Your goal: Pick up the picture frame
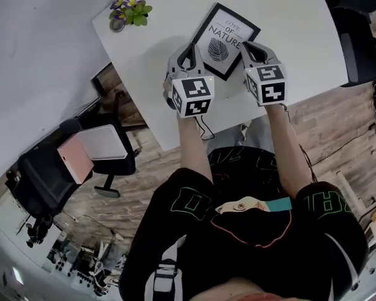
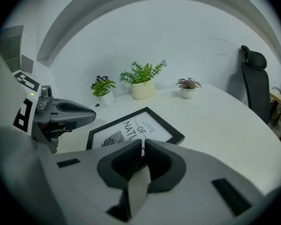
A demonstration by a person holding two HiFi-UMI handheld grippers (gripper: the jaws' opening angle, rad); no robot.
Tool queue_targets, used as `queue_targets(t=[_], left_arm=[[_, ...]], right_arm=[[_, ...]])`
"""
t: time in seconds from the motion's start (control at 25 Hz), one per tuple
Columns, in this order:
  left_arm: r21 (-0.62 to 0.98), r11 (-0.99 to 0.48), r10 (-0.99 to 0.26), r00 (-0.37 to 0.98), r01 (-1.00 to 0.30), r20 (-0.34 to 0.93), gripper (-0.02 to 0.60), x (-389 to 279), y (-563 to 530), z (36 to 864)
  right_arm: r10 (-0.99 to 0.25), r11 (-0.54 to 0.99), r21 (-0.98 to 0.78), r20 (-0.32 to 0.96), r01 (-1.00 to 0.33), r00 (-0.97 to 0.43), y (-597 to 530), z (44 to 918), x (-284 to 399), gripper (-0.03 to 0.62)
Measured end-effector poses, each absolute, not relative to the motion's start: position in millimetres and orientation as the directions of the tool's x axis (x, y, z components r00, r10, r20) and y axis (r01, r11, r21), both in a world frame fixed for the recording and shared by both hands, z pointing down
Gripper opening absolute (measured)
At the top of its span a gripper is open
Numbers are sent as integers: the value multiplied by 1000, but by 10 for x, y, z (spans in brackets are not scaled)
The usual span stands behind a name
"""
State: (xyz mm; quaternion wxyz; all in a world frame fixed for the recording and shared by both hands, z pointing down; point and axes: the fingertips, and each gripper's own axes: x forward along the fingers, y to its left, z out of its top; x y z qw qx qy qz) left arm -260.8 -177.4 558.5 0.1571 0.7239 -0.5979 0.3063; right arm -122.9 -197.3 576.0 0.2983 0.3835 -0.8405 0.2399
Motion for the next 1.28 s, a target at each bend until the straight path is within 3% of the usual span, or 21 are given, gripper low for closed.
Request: queue_targets(t=[0.28, 0.44, 0.84, 1.0, 1.16, 1.28], left_arm=[[-123, -350, -715, 180, -929, 676, 72, -2567, -1994, 5794], [-41, -353, -695, 232, -935, 680, 95, -2571, -2093, 5880], [68, -406, -653, 342, -911, 676, 83, -2497, -2124, 5932], [52, -426, -648, 345, -903, 679, 63, -2453, -2117, 5923], [89, -406, -637, 352, -909, 686, 64, -2445, -2106, 5928], [184, -368, -603, 385, -911, 699, 141, -2401, -2090, 5925]], right_arm=[[-528, 440, -198, 732, -876, -431, -1989, 5890, -983, 140], [-537, 353, -248, 736, -902, -413, -2020, 5927, -948, 167], [-514, 197, -376, 747, -906, -422, -2051, 5980, -1053, 189], [-516, 182, -344, 764, -921, -388, -2054, 5991, -1021, 140], [-507, 182, -360, 763, -915, -401, -2066, 5988, -1014, 135], [-507, 186, -382, 752, -905, -421, -2104, 5968, -1000, 124]])
